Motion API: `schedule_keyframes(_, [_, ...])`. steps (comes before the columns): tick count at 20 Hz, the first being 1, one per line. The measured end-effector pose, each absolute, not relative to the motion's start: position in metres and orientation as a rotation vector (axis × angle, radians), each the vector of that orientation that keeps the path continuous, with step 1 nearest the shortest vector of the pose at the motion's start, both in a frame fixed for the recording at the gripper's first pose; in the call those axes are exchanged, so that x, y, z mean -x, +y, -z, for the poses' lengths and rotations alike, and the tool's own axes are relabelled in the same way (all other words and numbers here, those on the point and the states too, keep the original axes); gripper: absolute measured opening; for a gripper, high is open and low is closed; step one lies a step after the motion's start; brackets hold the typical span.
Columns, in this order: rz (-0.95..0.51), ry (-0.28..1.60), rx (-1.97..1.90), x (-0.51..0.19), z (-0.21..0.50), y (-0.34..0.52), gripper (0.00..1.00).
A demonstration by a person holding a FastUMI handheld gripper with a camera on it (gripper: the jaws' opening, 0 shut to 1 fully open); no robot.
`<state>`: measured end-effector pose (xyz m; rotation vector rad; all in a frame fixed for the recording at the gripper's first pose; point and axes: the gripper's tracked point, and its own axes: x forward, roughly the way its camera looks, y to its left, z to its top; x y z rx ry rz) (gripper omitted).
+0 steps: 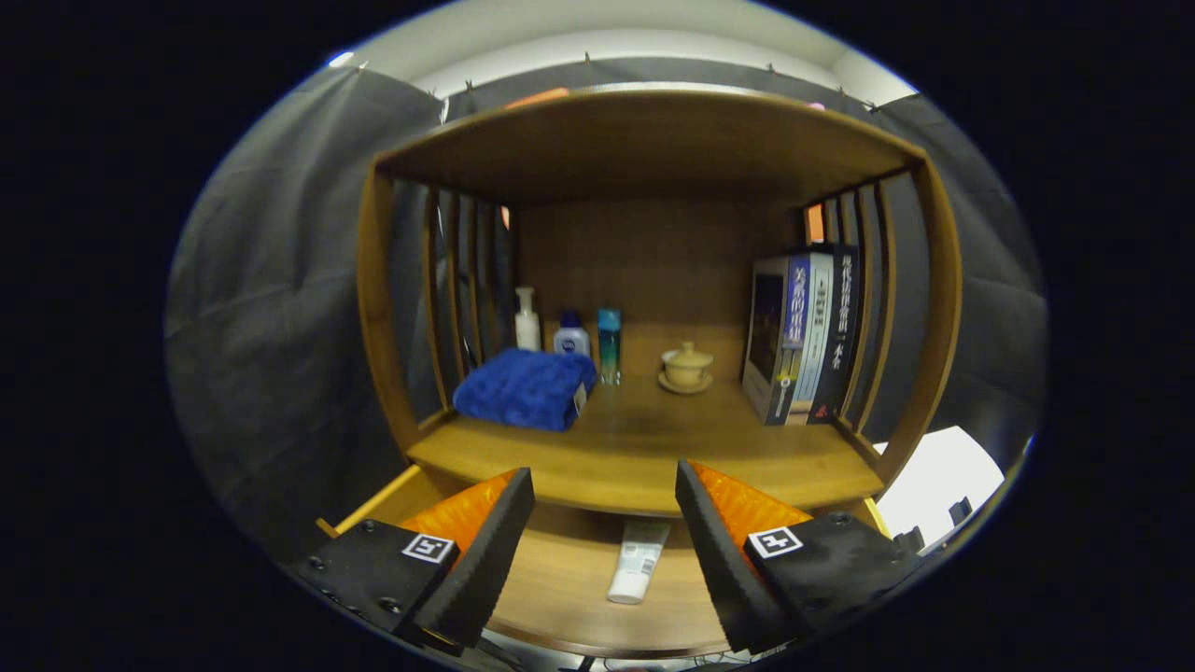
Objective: Pull open the drawer, take out the items inside it, and place them on the countertop above the cabinet.
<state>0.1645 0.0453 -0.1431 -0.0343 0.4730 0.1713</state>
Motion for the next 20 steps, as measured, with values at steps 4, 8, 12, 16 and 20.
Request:
schedule_keyframes(4, [-0.185, 0.757, 0.081, -0.163, 0.205, 0.044, 0.99])
schedule_keyframes(8, [-0.163, 0.967, 0.083, -0.160, 0.248, 0.041, 0.99])
schedule_keyframes(12, [-0.155, 1.078, 0.098, -0.159, 0.272, 0.042, 0.99])
schedule_keyframes(16, [-0.136, 1.165, 0.094, -0.158, 0.295, 0.040, 0.99])
schedule_keyframes(20, [-0.121, 1.227, 0.106, -0.155, 0.309, 0.038, 0.99])
